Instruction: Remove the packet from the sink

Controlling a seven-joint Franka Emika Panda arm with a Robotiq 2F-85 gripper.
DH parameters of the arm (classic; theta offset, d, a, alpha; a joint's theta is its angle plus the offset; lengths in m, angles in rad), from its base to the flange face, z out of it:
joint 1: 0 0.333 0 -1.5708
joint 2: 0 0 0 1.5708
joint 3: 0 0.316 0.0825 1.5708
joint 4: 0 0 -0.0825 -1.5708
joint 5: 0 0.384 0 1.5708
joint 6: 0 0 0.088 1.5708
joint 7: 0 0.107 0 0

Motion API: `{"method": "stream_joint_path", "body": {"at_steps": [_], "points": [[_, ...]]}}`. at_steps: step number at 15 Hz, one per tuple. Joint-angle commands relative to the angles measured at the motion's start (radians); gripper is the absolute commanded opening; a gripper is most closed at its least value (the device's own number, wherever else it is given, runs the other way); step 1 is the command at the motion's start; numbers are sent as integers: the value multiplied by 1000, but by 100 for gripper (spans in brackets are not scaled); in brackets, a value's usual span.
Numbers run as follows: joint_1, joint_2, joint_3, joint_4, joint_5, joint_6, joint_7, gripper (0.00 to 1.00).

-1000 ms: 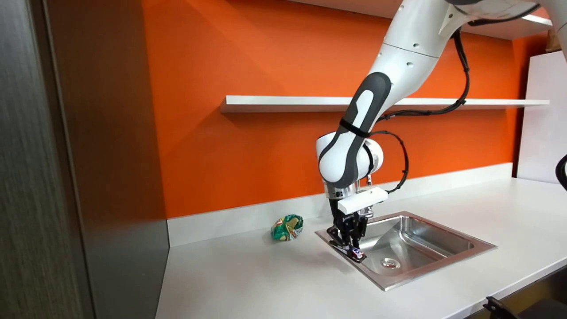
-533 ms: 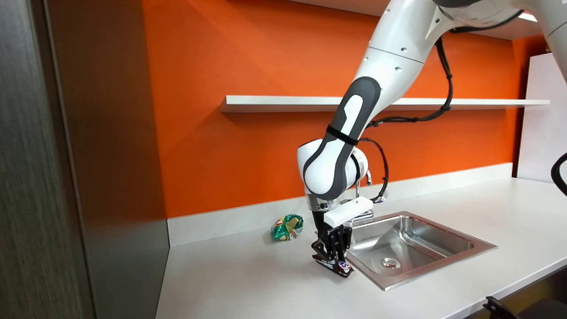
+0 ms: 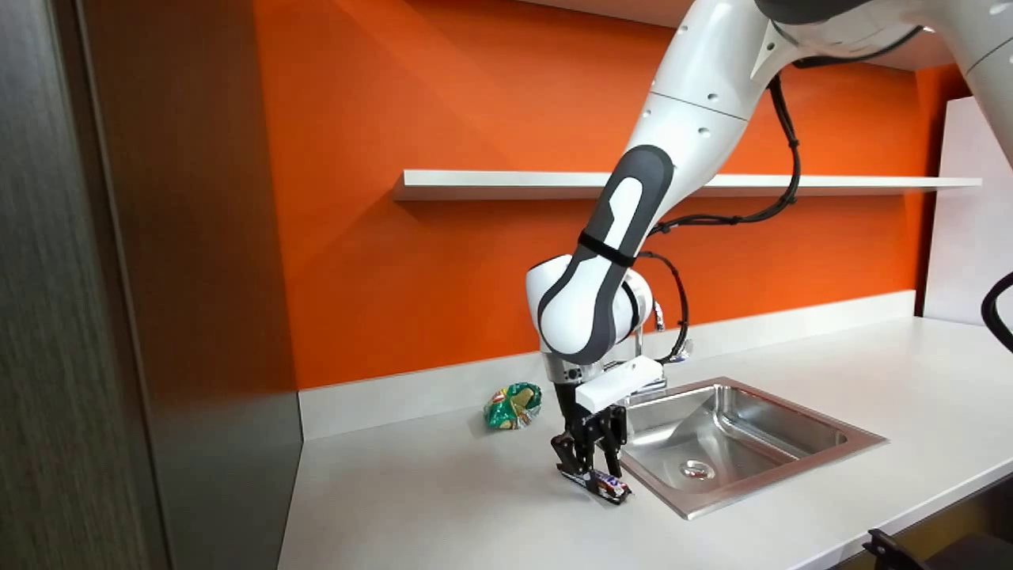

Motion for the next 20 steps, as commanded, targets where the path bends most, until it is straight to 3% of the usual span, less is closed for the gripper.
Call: {"method": "stream_joint_path", "body": {"at_steps": [1, 4, 10, 15, 20], "points": [[-19, -27, 10, 1, 3, -34, -11, 83], [-28, -58, 8, -16, 15, -29, 0, 100], [-60, -149, -5, -74, 56, 2, 39, 100], [-115, -256, 9, -182, 227, 28, 36, 100], [-140, -357, 7, -289, 297, 21, 18, 100]]}}
